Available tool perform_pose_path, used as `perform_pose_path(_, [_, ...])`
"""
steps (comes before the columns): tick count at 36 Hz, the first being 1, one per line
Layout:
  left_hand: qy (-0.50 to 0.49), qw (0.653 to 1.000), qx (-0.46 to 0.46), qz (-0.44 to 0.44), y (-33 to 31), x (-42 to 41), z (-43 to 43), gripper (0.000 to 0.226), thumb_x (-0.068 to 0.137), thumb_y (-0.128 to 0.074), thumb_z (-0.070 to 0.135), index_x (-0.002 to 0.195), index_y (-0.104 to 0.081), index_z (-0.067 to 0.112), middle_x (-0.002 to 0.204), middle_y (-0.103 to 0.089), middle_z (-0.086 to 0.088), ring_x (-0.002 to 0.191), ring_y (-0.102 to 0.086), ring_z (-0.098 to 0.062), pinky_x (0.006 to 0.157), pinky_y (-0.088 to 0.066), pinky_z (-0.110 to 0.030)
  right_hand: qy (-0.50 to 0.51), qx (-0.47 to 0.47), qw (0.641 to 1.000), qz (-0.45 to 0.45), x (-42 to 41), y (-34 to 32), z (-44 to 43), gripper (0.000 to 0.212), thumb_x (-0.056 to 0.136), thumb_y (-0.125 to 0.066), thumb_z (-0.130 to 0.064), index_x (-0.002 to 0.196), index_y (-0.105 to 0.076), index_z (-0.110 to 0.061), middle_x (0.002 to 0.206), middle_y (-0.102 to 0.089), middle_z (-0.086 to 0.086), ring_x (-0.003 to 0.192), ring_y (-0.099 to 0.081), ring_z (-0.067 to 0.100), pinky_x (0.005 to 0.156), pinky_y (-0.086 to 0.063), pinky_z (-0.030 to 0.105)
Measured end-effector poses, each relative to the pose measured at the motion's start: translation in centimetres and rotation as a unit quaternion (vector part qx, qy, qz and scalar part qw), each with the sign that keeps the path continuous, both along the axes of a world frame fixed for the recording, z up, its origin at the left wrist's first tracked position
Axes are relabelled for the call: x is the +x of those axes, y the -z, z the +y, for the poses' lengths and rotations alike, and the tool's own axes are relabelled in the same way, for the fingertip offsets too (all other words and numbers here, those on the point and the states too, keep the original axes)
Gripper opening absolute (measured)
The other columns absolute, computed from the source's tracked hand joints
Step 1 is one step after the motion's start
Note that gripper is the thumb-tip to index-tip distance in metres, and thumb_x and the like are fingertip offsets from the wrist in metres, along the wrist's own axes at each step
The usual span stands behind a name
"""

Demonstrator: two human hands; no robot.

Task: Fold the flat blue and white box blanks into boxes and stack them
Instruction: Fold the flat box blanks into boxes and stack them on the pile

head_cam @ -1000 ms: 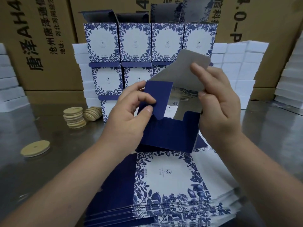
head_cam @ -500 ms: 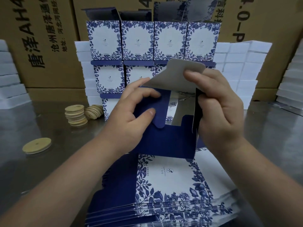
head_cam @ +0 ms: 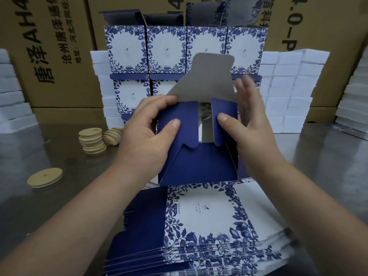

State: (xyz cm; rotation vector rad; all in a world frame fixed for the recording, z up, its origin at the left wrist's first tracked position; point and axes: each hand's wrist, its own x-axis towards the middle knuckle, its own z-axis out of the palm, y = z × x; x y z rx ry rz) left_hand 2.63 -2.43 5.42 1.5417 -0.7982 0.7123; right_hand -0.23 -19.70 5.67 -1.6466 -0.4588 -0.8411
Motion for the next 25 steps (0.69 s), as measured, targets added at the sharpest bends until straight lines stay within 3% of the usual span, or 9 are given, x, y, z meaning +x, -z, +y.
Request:
perform_pose_path(3, [0.012, 1.0, -0.017, 0.015, 0.0, -0.1, -0.1, 0.035, 0.08, -0.055, 0.016, 0.104, -0.054, 0.042, 0.122, -0.054, 0.006, 0.119, -0.051, -0.012, 0.106, -0.039, -0.041, -0.047, 0.031, 0.996, 0.075, 0.2, 0.0, 0.1, 0.074, 0.074, -0.058, -0.036, 0.144, -0.033, -0.03, 0.146, -0.043, -0.008, 0.133, -0.041, 0.01, 0.112, -0.031, 0.042])
perform_pose_path(6, [0.013, 1.0, -0.02, 0.02, 0.1, -0.3, -0.3, 0.035, 0.081, -0.053, 0.015, 0.105, -0.053, 0.041, 0.124, -0.052, 0.007, 0.122, -0.049, -0.012, 0.108, -0.037, -0.041, -0.095, 0.076, 0.986, 0.113, 0.2, 0.2, 0.7, 0.073, 0.075, -0.057, -0.03, 0.144, -0.033, -0.031, 0.134, -0.056, -0.005, 0.122, -0.054, 0.015, 0.107, -0.039, 0.046])
perform_pose_path(8, [0.017, 0.999, -0.015, 0.031, 0.1, -0.4, -0.3, 0.038, 0.08, -0.051, 0.016, 0.107, -0.051, 0.042, 0.129, -0.048, 0.011, 0.126, -0.044, -0.007, 0.111, -0.033, -0.036, -0.095, 0.085, 0.984, 0.12, 0.3, 0.3, 0.9, 0.074, 0.072, -0.053, -0.024, 0.142, -0.035, -0.033, 0.128, -0.059, -0.005, 0.117, -0.057, 0.015, 0.104, -0.041, 0.046])
perform_pose_path(12, [0.046, 0.998, 0.025, 0.042, 0.6, -1.0, -0.8, 0.046, 0.079, -0.046, 0.015, 0.113, -0.048, 0.046, 0.143, -0.025, 0.026, 0.133, -0.024, 0.012, 0.107, -0.028, -0.013, -0.081, 0.09, 0.985, 0.121, 0.5, 0.3, 0.7, 0.077, 0.064, -0.049, -0.019, 0.139, -0.039, -0.034, 0.117, -0.064, -0.004, 0.102, -0.061, 0.014, 0.094, -0.048, 0.037])
perform_pose_path(15, [0.038, 0.998, 0.031, 0.037, 0.9, -1.2, -1.0, 0.05, 0.077, -0.045, 0.013, 0.111, -0.049, 0.05, 0.143, -0.017, 0.029, 0.131, -0.017, 0.019, 0.11, -0.024, -0.016, -0.064, 0.077, 0.988, 0.116, 0.6, 0.5, 0.6, 0.077, 0.063, -0.051, -0.019, 0.138, -0.04, -0.034, 0.117, -0.064, -0.003, 0.102, -0.061, 0.014, 0.089, -0.048, 0.034])
perform_pose_path(19, [0.043, 0.998, 0.001, 0.047, 0.7, -0.8, -0.9, 0.054, 0.073, -0.045, 0.006, 0.109, -0.046, 0.046, 0.145, -0.022, 0.018, 0.132, -0.021, 0.015, 0.114, -0.022, -0.022, -0.07, 0.082, 0.988, 0.108, 0.7, 0.7, 0.6, 0.073, 0.065, -0.054, -0.018, 0.135, -0.043, -0.036, 0.114, -0.065, -0.004, 0.099, -0.063, 0.014, 0.084, -0.051, 0.035])
perform_pose_path(21, [0.082, 0.995, -0.028, 0.056, 0.7, -0.6, -1.0, 0.051, 0.074, -0.045, 0.001, 0.112, -0.041, 0.034, 0.142, -0.032, 0.013, 0.131, -0.031, 0.006, 0.11, -0.03, -0.028, -0.075, 0.09, 0.989, 0.094, 0.8, 0.8, 0.6, 0.065, 0.066, -0.056, -0.017, 0.125, -0.049, -0.044, 0.112, -0.066, -0.01, 0.096, -0.064, 0.012, 0.08, -0.052, 0.034])
perform_pose_path(23, [0.098, 0.992, -0.049, 0.065, 0.6, -0.4, -1.1, 0.052, 0.074, -0.045, 0.001, 0.116, -0.034, 0.029, 0.132, -0.036, 0.02, 0.12, -0.039, 0.016, 0.1, -0.035, -0.016, -0.079, 0.096, 0.989, 0.08, 0.8, 0.7, 0.6, 0.058, 0.067, -0.058, -0.015, 0.113, -0.052, -0.051, 0.115, -0.064, -0.011, 0.097, -0.064, 0.012, 0.079, -0.052, 0.033])
perform_pose_path(25, [0.09, 0.993, -0.046, 0.068, 0.6, -0.1, -0.9, 0.057, 0.074, -0.046, 0.003, 0.12, -0.034, 0.034, 0.131, -0.036, 0.024, 0.12, -0.036, 0.019, 0.103, -0.033, -0.014, -0.086, 0.099, 0.989, 0.069, 0.8, 0.7, 0.7, 0.056, 0.068, -0.058, -0.013, 0.108, -0.054, -0.051, 0.118, -0.062, -0.008, 0.1, -0.063, 0.015, 0.082, -0.053, 0.035])
